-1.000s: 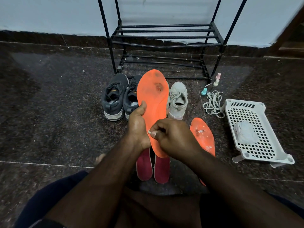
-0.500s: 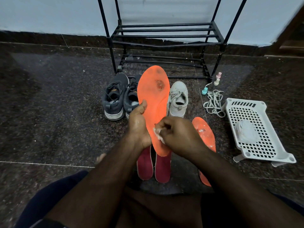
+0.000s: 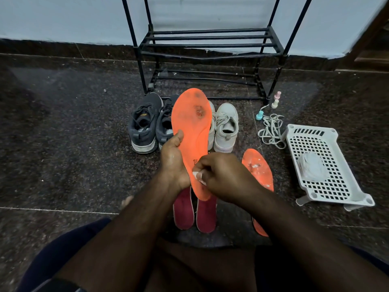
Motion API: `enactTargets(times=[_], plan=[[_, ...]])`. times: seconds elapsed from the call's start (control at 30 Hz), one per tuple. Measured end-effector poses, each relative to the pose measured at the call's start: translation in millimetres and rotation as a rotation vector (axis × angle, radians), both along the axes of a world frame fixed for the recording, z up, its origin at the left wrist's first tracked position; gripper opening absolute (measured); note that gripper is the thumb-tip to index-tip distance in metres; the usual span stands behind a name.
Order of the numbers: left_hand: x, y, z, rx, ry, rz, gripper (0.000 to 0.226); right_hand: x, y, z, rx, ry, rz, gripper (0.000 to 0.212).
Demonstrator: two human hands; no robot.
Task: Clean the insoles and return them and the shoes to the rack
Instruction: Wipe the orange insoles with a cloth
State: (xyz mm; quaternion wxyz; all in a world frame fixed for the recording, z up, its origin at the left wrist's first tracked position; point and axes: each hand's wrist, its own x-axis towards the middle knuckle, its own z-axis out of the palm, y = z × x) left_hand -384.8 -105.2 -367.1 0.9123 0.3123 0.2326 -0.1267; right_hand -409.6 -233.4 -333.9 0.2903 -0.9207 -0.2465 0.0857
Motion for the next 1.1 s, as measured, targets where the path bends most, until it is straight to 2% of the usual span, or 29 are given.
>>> enactTargets(times=[0.1, 0.17, 0.27, 0.37, 0.43, 0.53, 0.6, 0.73, 0.8, 0.87, 0.97, 1.1], plan=[[-2.4, -4.5, -1.3, -0.008, -0.025, -0.025, 0.066, 15.8, -1.2, 2.2, 0.168, -0.132, -0.186, 0.010], [-4.9, -8.5, -2.9, -0.014, -0.025, -0.045, 0.065, 20.1, 3.0, -2.7, 0.148, -0.180, -0.209, 0.014], [-3.5, -3.9, -2.5, 0.001, 0.003, -0.028, 0.058, 8.0, 8.1, -9.6, 0.058, -0.114, -0.102, 0.018], [0.4, 3.6, 0.4, 0.011, 0.009, -0.015, 0.060, 3.7, 0.6, -7.4, 0.075, 0.033, -0.020, 0.014], [0.2, 4.6, 3.0, -0.013, -0.007, -0.023, 0.059, 9.6, -9.0, -2.6, 0.216, 0.145, -0.047, 0.014], [-2.3, 3.9, 4.8, -0.036, -0.048, -0.051, 0.060, 20.8, -23.6, 6.8, 0.631, 0.285, -0.167, 0.029], [-0.1, 6.8, -0.4, -0.067, -0.064, -0.054, 0.060, 25.2, -32.0, 12.8, 0.832, 0.399, -0.252, 0.031], [1.0, 8.7, -1.7, -0.063, -0.053, -0.062, 0.058, 28.8, -38.8, 12.4, 0.972, 0.584, -0.325, 0.018], [0.2, 8.3, -2.6, -0.074, -0.058, -0.060, 0.060, 28.7, -38.1, 12.2, 0.959, 0.548, -0.314, 0.017], [2.4, 10.0, -6.4, -0.071, -0.052, -0.053, 0.061, 27.9, -37.3, 14.1, 0.881, 0.432, -0.318, 0.016], [3.3, 10.6, -6.8, -0.046, -0.053, -0.061, 0.061, 27.6, -33.8, 11.5, 0.759, 0.297, -0.333, 0.027], [-1.2, 5.6, -2.4, -0.008, -0.067, -0.075, 0.060, 25.3, -22.7, -4.4, 0.432, -0.039, -0.272, 0.022]])
